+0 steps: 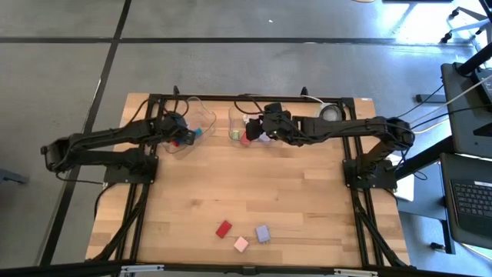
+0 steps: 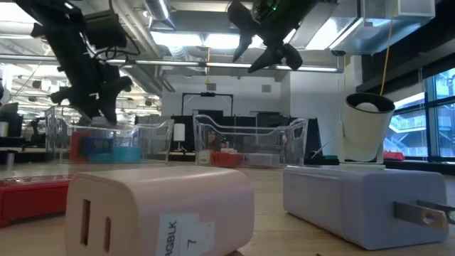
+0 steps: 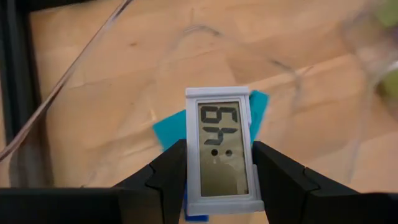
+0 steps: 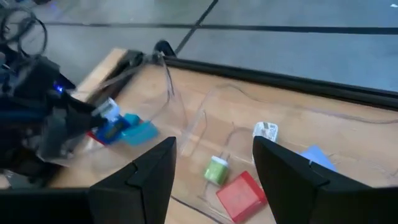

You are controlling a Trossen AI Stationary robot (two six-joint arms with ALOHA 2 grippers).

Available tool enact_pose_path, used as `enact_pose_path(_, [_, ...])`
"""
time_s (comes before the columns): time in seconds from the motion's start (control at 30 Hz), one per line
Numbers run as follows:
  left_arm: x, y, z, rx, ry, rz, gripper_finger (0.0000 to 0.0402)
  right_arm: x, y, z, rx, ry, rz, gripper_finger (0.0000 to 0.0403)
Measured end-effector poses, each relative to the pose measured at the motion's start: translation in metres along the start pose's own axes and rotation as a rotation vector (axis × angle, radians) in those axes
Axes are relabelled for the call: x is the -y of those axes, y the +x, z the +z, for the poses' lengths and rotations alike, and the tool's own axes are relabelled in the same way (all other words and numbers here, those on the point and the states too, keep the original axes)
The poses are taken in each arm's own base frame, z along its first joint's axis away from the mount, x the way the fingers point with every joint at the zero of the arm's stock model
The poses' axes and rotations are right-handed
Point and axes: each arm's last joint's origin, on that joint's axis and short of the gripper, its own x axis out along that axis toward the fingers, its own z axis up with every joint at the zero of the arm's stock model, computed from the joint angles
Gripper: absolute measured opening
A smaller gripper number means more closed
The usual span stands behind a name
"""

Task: Pick & Place Office items
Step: Put the white digital timer into the left transparent bin

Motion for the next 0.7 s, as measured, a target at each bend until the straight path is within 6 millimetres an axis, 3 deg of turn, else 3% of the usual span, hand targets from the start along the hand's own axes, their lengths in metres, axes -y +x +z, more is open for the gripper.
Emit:
enact_pose_path(0.37, [-0.009,0.011,-0.011,-0.037,-0.051,0.042,0.0169,-0.002,0.002,-0.005,-0.099,-0.153,0.081,0.0217])
enact_pose_path(0.7, [-0.004,0.011,-0.006,-0.004,-0.077,-0.026,0.0187,0.002,0.006,-0.001,-0.091,-0.256,0.073,0.0217])
